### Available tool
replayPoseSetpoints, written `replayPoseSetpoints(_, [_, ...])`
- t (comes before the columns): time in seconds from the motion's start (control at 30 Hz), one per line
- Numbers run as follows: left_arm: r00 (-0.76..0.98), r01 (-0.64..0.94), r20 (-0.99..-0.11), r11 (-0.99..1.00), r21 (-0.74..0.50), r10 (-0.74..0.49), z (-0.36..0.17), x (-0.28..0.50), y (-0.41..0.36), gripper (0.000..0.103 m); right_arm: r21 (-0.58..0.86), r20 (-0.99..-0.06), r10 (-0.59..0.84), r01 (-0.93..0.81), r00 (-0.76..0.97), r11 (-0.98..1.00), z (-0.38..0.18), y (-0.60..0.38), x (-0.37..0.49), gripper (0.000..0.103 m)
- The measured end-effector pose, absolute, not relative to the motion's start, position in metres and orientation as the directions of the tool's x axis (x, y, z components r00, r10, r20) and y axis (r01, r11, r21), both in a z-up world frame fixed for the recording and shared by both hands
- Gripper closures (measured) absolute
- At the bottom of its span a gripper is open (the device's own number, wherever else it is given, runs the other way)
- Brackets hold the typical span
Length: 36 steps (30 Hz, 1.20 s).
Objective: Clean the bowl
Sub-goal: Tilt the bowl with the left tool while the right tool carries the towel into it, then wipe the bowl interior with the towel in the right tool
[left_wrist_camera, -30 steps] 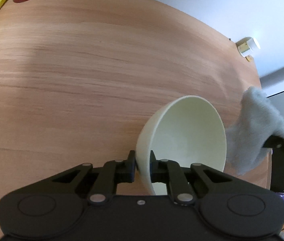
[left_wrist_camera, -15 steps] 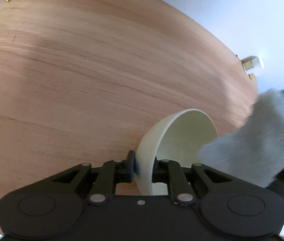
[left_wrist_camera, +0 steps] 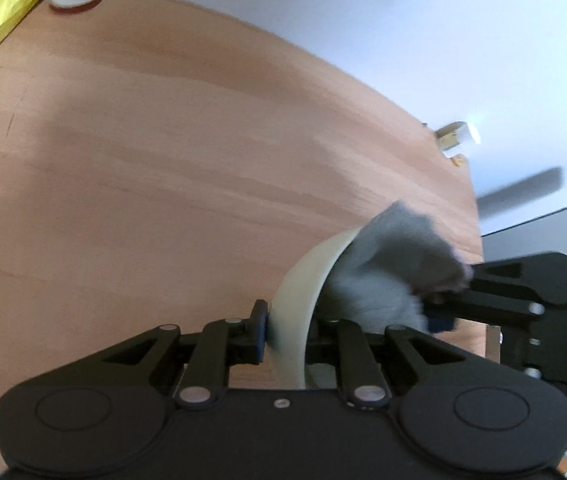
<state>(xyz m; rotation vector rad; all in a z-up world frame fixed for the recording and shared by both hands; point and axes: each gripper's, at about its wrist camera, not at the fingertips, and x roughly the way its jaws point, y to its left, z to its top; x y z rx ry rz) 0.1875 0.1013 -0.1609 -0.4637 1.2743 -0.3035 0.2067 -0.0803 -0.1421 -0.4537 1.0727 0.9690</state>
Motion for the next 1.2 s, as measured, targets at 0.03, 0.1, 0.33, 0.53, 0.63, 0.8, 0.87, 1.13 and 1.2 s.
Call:
replayPoseSetpoints(0.03, [0.272,-0.010,-0.842,0.873,-0.487,-0.466,-0.157,0.189,0.098,0.087,0.123,-0.891,0.433,-0.846,0.137,0.520,-0.143,-0.077,0.207,0.087])
replayPoseSetpoints(0.1, [0.274,0.017,-0.845,0.881,-0.473,-0.459,-0.153,0.190,0.093,0.087,0.105,-0.902,0.412,-0.860,0.129,0.500,-0.144,-0.069,0.210,0.088])
replayPoseSetpoints(0.33, [0.268,0.089,-0.855,0.895,-0.436,-0.443,-0.151,0.191,0.083,0.087,0.077,-0.916,0.381,-0.874,0.128,0.479,-0.143,-0.068,0.213,0.088])
replayPoseSetpoints(0.53, [0.263,0.134,-0.855,0.895,-0.426,-0.447,-0.148,0.189,0.078,0.087,-0.014,-0.897,0.373,-0.859,0.237,0.512,-0.130,-0.077,0.213,0.091])
replayPoseSetpoints(0.63, [0.264,0.143,-0.859,0.899,-0.414,-0.438,-0.148,0.190,0.076,0.087,-0.034,-0.888,0.374,-0.850,0.268,0.526,-0.126,-0.080,0.213,0.091])
replayPoseSetpoints(0.8, [0.265,0.142,-0.874,0.913,-0.382,-0.407,-0.148,0.191,0.076,0.087,-0.060,-0.865,0.391,-0.838,0.315,0.542,-0.118,-0.082,0.211,0.091])
replayPoseSetpoints(0.87, [0.265,0.138,-0.878,0.917,-0.374,-0.398,-0.150,0.193,0.073,0.087,-0.058,-0.855,0.406,-0.837,0.323,0.544,-0.113,-0.081,0.210,0.091])
replayPoseSetpoints(1.13, [0.281,0.167,-0.854,0.899,-0.406,-0.438,-0.144,0.193,0.061,0.087,-0.058,-0.863,0.395,-0.839,0.314,0.541,-0.122,-0.075,0.210,0.091])
replayPoseSetpoints(1.2, [0.284,0.177,-0.854,0.899,-0.400,-0.436,-0.142,0.191,0.059,0.087,-0.062,-0.868,0.386,-0.840,0.312,0.539,-0.125,-0.074,0.209,0.091])
